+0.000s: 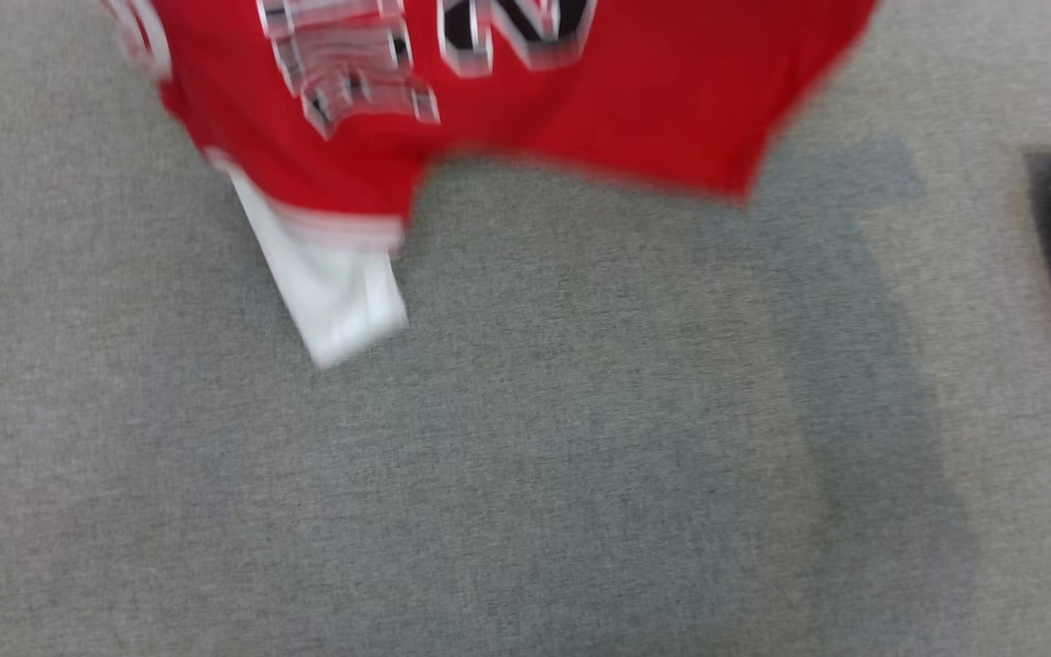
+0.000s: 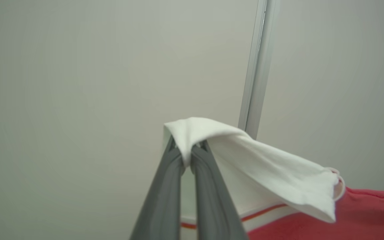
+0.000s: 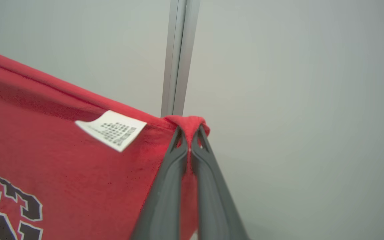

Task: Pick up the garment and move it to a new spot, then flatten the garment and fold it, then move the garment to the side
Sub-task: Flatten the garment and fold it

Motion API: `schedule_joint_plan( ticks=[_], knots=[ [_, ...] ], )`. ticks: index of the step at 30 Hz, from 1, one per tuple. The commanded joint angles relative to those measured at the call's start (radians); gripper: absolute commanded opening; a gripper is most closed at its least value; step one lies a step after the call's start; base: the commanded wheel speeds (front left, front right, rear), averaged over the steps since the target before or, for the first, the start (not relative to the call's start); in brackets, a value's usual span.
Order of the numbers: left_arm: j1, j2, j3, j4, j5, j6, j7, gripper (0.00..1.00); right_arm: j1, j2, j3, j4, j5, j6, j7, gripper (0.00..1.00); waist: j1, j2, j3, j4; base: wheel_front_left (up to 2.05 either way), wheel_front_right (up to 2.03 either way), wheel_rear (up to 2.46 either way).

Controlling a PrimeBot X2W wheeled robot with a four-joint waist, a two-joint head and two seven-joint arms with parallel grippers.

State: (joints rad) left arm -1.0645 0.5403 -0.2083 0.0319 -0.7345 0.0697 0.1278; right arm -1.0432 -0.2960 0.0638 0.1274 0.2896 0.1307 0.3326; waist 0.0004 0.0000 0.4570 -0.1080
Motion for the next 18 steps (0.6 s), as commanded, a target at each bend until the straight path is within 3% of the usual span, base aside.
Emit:
schedule_joint_plan(
  ticks=[1,4,7,11,18],
  knots=[
    [-0.097,0.001,-0.004,0.058,0.051,-0.008,-0.057,0.00,-0.098,0.004,-0.001,0.076,-0.020,0.000,-0.103,0.00,-0.0004,0.0000,0.041,0.027,0.00,0.00,0.00],
    [-0.202,-0.030,-0.030,0.159,0.113,-0.032,-0.167,0.00,-0.203,0.006,0.012,0.217,-0.045,0.000,-0.260,0.00,-0.0004,0.0000,0.034,0.037,0.00,0.00,0.00],
    [-0.205,-0.047,-0.049,0.200,0.125,-0.050,-0.203,0.00,-0.213,0.003,0.030,0.279,-0.043,0.000,-0.294,0.00,-0.0004,0.0000,0.022,0.043,0.00,0.00,0.00],
    [-0.085,-0.085,-0.100,0.279,0.122,-0.103,-0.284,0.00,-0.111,-0.001,0.113,0.408,-0.002,0.000,-0.321,0.00,-0.0004,0.0000,-0.025,0.051,0.00,0.00,0.00],
    [0.214,-0.148,-0.139,0.341,0.081,-0.107,-0.353,0.00,0.081,0.003,0.196,0.544,0.082,0.000,-0.369,0.00,-0.0004,0.0000,-0.105,0.060,0.00,0.00,0.00]
  ],
)
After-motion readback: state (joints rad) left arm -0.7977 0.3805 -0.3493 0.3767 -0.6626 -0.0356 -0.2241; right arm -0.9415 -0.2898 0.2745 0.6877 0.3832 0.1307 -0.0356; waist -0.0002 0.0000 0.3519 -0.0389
